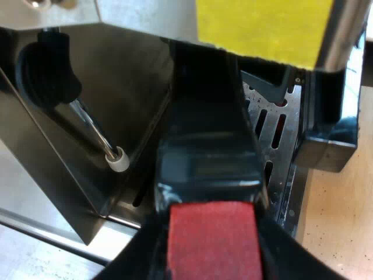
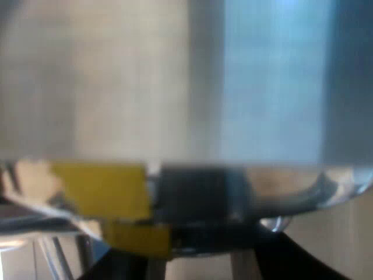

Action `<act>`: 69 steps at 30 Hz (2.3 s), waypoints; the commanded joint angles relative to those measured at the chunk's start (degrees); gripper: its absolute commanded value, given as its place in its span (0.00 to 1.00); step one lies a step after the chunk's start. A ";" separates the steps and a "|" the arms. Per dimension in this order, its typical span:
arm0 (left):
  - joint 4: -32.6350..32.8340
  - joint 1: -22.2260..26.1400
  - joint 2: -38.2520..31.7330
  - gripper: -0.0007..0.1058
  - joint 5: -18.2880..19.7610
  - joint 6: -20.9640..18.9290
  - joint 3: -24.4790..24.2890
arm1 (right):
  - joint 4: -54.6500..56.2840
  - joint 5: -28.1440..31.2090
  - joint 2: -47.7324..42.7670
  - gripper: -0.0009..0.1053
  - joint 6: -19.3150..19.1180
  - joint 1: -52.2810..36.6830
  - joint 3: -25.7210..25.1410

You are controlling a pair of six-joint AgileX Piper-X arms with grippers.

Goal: Put the handle in the coffee machine

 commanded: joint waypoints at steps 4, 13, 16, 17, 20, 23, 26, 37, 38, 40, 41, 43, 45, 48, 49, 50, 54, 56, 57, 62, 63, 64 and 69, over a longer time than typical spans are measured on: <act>-1.06 -0.12 -1.00 0.01 6.79 -1.21 -1.66 | -2.67 0.14 -0.45 0.28 -1.02 -0.07 -0.58; -0.75 -0.12 -1.00 0.01 2.77 -1.21 -1.66 | -5.20 0.14 -0.45 0.28 -1.02 0.14 -0.73; 0.45 -0.12 -1.00 0.01 2.42 -1.21 -1.66 | -5.18 0.14 -0.45 0.28 -1.02 0.14 -0.77; 0.76 -0.12 -1.00 0.01 2.42 -1.21 -1.66 | -5.18 0.14 -0.45 0.28 -1.02 0.14 -0.77; 1.19 -0.12 -1.00 0.08 2.42 -1.21 -1.66 | -5.18 0.14 -0.45 0.28 -1.02 0.14 -0.77; 1.19 -0.12 -1.00 0.30 1.96 -1.21 -1.66 | -5.97 0.14 -0.45 0.28 -1.02 0.14 -0.77; 1.51 -0.12 -1.00 0.49 1.54 -1.21 -1.66 | -7.45 0.14 -0.45 0.28 -1.02 0.14 -0.77; 1.52 -0.12 -1.00 0.52 1.54 -1.21 -1.66 | -9.06 0.36 -1.24 0.27 -1.22 0.14 -1.04; 1.52 -0.12 -1.00 0.52 1.54 -1.21 -1.66 | -9.06 0.54 -1.30 0.27 -1.97 0.14 -1.26; 1.64 -0.12 -1.00 0.52 1.54 -1.21 -1.66 | -9.06 0.80 -1.26 0.27 -2.77 0.14 -1.64; 1.85 -0.12 -1.00 0.52 1.54 -1.21 -1.66 | -9.06 0.80 -1.26 0.27 -3.19 0.14 -1.98; 2.49 -0.12 -1.00 0.52 1.54 -1.21 -1.66 | -9.06 0.96 -1.26 0.27 -3.54 0.14 -2.49; 4.32 0.07 -1.00 0.52 1.54 -0.91 -1.66 | -9.06 0.96 -1.26 0.27 -3.55 0.14 -3.14; 4.95 0.20 -1.00 0.52 0.47 0.77 -1.66 | -9.06 0.96 -1.26 0.27 -3.55 0.14 -3.50; 4.96 0.20 -1.00 0.52 0.13 1.12 -1.66 | -9.06 0.96 -1.26 0.27 -3.55 0.14 -3.50; 4.96 0.20 -1.00 0.52 -0.35 1.60 -1.66 | -9.06 0.96 -1.26 0.27 -3.55 0.14 -3.48; 4.72 0.20 -1.49 0.52 -0.52 1.77 -1.66 | -9.58 0.96 -1.26 0.27 -3.55 0.14 -3.48; 3.79 0.20 -2.07 0.52 -0.52 1.76 -1.66 | -9.92 0.96 -1.26 0.27 -3.55 0.14 -3.48; 2.93 0.20 -2.65 0.52 -0.52 1.55 -1.66 | -9.89 0.96 -1.26 0.27 -3.55 0.14 -3.48; 2.88 0.20 -5.96 0.52 -0.52 1.39 -1.66 | -9.89 1.18 -1.26 0.27 -3.55 0.14 -3.48; 3.28 0.48 -6.73 0.52 -0.52 1.39 -1.66 | -9.89 1.18 -1.26 0.27 -3.55 0.14 -3.48; 3.44 0.76 -7.32 0.52 -0.19 1.39 -1.66 | -9.89 1.18 -1.26 0.27 -3.55 0.14 -3.48; 4.17 3.63 -9.57 0.52 1.93 1.39 -1.66 | -9.89 1.38 -1.26 0.27 -3.55 0.14 -3.48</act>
